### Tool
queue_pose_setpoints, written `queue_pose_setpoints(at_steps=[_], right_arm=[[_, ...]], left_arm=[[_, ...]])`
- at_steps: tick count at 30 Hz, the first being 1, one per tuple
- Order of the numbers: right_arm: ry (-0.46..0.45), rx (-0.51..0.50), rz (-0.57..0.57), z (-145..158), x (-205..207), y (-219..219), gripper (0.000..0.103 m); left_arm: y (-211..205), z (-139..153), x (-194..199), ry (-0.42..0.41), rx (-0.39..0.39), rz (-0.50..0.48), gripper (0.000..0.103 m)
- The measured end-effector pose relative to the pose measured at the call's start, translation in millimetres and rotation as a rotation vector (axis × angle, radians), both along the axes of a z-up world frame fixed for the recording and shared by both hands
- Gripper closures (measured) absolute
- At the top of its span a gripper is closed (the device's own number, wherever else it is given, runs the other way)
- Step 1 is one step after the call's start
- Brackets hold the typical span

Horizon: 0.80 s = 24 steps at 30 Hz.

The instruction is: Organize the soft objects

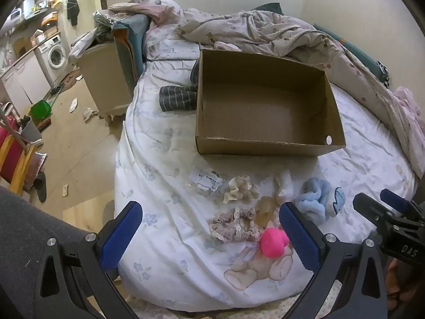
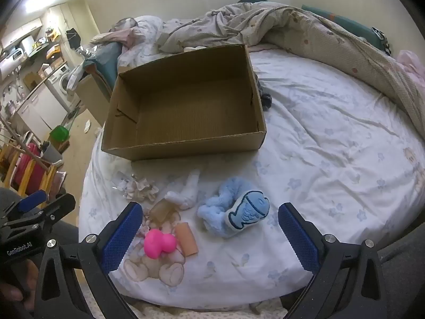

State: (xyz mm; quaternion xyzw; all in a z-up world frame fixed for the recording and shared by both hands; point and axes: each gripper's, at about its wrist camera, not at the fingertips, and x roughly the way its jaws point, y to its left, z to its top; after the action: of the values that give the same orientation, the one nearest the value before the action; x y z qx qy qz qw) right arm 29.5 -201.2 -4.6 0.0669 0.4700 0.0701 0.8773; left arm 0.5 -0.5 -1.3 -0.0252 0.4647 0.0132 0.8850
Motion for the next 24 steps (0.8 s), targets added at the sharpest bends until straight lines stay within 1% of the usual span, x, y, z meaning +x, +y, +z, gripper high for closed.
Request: queue_pose_setpoints(at_steps=[6,10,12,24], right_arm=[[-0.004,-0.008,0.003,1.2,-1.8,4.2,0.000],[-0.005,-0.005,0.001,-0.1,0.5,-4.2,0.000],[-0.006,-0.015,0.000,3.6,-2.0,-0.2,0.000],[-0.011,-0.018,0.000,1.4,-1.6,0.0,0.000]], left_arm=[[0.0,-3.3,-0.3,0.003,-0.001,0.008,0.000],[-1.4,-3.6,0.4,-0.001,0.014,0.013,0.000],[-1.4,-1.1,0.6,-0.003,0.019,0.015,0.000],[2.7,-0.7,1.0,-0.002,0.007,0.022,0.000]])
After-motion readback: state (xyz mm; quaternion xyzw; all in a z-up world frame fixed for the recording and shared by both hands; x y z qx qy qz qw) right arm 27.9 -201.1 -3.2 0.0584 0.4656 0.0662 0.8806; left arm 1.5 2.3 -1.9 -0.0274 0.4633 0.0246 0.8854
